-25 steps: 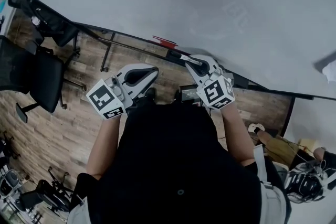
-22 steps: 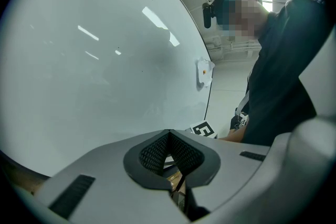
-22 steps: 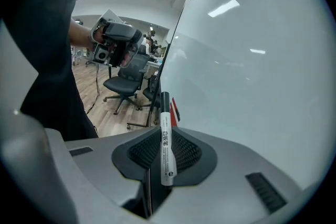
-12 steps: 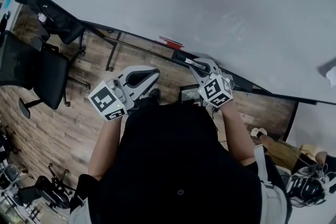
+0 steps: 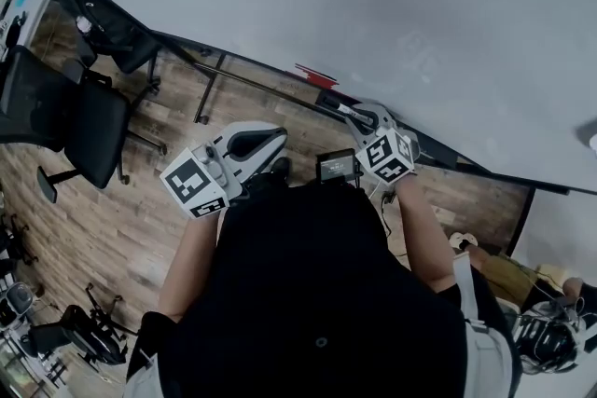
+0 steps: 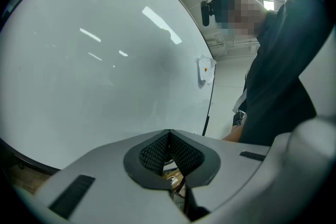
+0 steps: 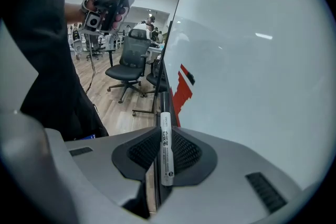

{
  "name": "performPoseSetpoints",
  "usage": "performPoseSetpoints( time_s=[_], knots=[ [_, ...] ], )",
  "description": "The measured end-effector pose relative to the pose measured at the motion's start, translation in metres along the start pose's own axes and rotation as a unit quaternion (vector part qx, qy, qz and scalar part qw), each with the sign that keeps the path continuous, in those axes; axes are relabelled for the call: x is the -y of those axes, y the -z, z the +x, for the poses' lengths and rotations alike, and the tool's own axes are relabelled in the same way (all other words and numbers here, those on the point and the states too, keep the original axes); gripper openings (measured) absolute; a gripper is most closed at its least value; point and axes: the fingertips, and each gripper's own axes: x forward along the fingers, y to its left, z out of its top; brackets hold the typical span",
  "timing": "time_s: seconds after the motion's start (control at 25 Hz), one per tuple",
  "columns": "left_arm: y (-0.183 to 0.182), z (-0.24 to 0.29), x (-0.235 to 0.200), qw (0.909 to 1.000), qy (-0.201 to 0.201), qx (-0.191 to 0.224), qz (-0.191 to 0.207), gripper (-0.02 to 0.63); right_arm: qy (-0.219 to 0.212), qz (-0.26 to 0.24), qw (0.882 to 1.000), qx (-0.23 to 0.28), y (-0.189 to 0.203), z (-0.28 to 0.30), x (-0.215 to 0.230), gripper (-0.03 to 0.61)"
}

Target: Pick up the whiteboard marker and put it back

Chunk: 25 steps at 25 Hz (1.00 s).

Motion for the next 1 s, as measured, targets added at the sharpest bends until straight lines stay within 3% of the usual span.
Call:
performPoseSetpoints(
  time_s=[1.0],
  knots=[
    [0.008,-0.018,0.007,0.9995,-0.03,-0.008,-0.004,0.012,-0.005,0.013,0.999,-0.041,0.025,0.022,-0.008,0.074]
  ],
)
